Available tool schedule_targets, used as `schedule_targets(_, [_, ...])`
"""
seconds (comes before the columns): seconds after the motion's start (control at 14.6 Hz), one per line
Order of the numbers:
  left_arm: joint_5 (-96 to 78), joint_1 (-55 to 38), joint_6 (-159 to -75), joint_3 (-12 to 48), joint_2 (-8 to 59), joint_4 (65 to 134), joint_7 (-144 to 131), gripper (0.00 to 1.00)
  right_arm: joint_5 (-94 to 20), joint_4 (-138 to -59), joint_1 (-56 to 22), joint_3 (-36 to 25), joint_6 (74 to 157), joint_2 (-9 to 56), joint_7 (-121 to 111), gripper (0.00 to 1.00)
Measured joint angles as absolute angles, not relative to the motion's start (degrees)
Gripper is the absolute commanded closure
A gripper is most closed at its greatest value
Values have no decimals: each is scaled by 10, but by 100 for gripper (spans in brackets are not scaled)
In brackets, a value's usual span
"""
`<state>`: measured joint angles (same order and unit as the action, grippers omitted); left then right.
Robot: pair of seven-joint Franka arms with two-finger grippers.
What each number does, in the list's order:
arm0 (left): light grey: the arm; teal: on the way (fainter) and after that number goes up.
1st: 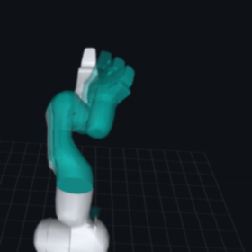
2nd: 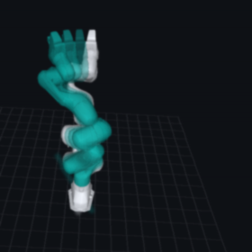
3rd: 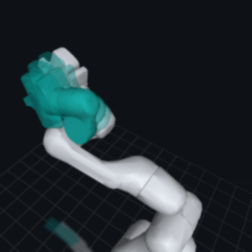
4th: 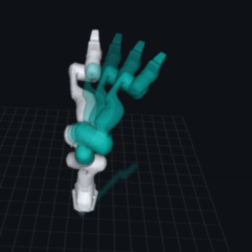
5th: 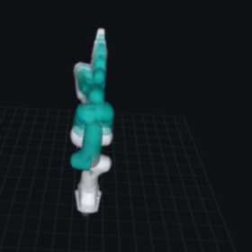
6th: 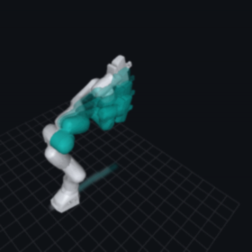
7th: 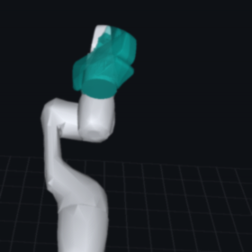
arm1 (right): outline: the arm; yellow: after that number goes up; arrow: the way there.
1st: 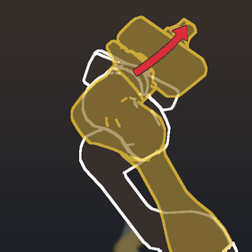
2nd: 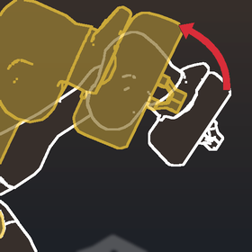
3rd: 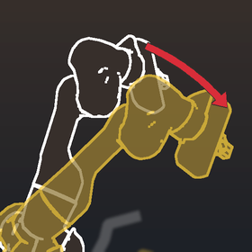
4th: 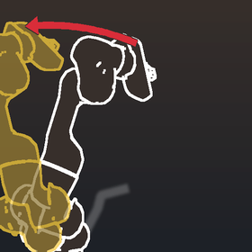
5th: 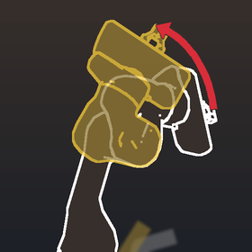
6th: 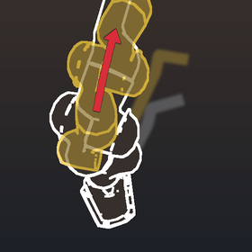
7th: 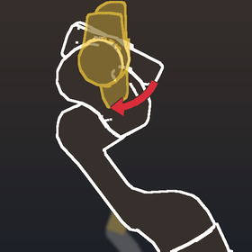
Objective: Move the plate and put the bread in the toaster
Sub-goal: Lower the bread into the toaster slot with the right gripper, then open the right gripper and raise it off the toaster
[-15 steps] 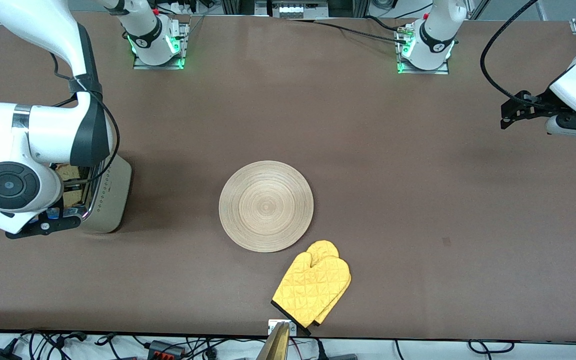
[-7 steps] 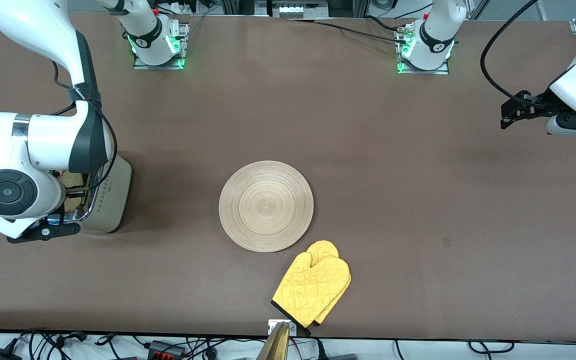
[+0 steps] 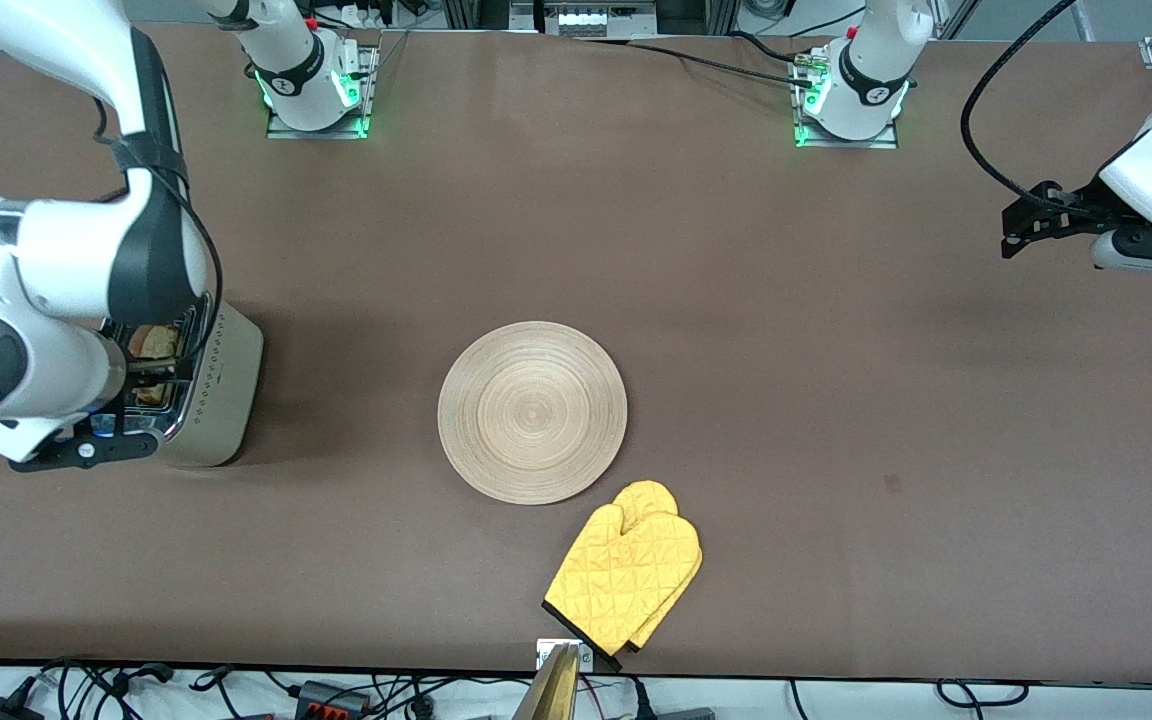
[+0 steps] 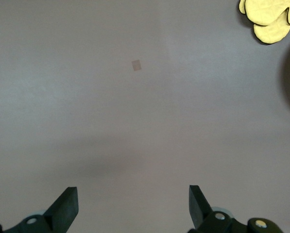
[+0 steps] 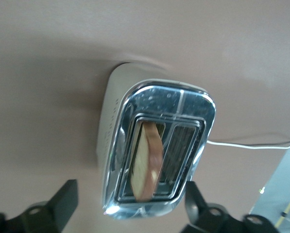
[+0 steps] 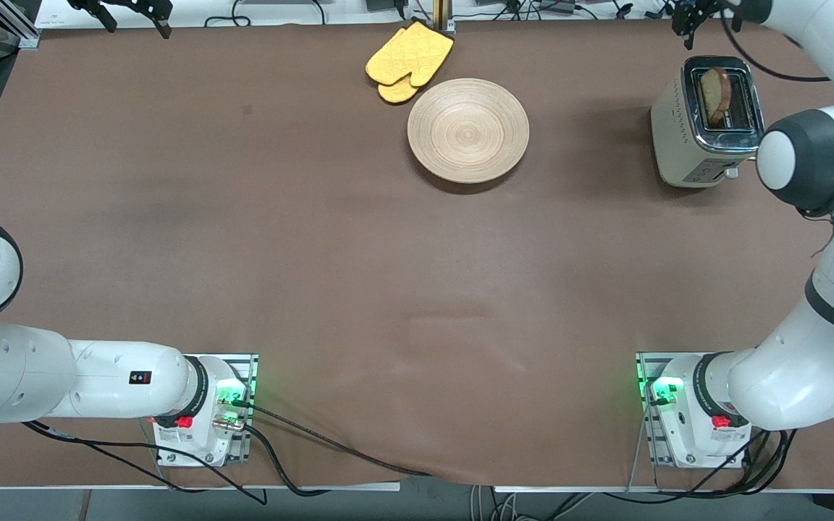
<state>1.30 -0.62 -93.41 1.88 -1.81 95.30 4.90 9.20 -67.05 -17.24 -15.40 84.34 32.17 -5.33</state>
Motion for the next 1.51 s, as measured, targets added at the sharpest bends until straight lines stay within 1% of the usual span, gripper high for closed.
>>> schedule_targets(0.27, [13,-6,-934,19,-18,953,49,0,14,-669,-155,-160,824,263,-54,0])
schedule_targets(0.48, [13,-6,-934,19,-18,953,49,0,-8,-670,-149,-160,815,238,-56,0])
schedule_targets(0.69, [13,-6,-934,19,-18,953,49,0,-12,-669,-154,-152,822,239,-56,0])
schedule_targets(0.82, [13,-6,-934,19,-18,953,49,0,-12,-653,-162,-148,834,241,-54,0])
schedule_targets(1.1, [13,-6,-933,19,-18,953,49,0,-15,-642,-163,-149,848,247,-54,0])
schedule_targets(1.31, [13,-6,-933,19,-18,953,49,0,-16,-641,-156,-152,819,248,-54,0])
schedule_targets(1.51, [13,-6,-932,19,-18,953,49,0,-20,-640,-132,-154,795,247,-54,0])
